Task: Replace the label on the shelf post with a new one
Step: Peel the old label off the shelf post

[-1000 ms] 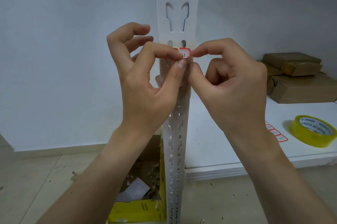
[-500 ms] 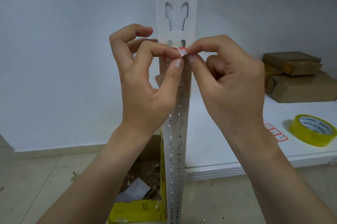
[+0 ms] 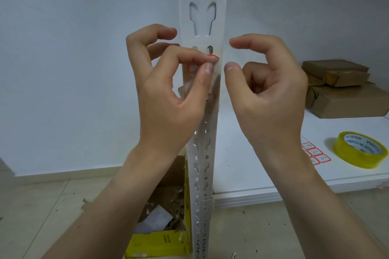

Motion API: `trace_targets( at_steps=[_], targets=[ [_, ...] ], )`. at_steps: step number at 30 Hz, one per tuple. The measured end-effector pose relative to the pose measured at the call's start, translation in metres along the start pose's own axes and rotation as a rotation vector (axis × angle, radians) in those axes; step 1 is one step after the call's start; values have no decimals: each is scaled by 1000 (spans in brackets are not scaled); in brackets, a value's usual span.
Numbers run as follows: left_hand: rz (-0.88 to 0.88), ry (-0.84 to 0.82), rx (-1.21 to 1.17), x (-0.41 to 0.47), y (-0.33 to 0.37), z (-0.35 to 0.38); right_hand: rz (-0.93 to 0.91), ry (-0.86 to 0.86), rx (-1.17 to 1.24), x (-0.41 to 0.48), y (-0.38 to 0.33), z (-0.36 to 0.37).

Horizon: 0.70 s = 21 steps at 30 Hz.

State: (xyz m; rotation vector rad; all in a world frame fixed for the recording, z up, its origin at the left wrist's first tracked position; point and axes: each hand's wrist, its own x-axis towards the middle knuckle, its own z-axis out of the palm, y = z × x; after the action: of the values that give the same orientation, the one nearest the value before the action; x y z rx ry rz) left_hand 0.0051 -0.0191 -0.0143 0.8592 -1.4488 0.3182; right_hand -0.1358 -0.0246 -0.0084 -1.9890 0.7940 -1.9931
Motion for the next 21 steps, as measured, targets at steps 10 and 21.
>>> trace_targets(
  at_steps=[10, 21],
  targets=[
    [-95, 49, -53, 0, 3, 2, 237, -108, 120, -3, 1, 4],
    [-149, 51, -117, 0, 4, 2, 266, -122, 130, -2, -2, 5]
  ],
)
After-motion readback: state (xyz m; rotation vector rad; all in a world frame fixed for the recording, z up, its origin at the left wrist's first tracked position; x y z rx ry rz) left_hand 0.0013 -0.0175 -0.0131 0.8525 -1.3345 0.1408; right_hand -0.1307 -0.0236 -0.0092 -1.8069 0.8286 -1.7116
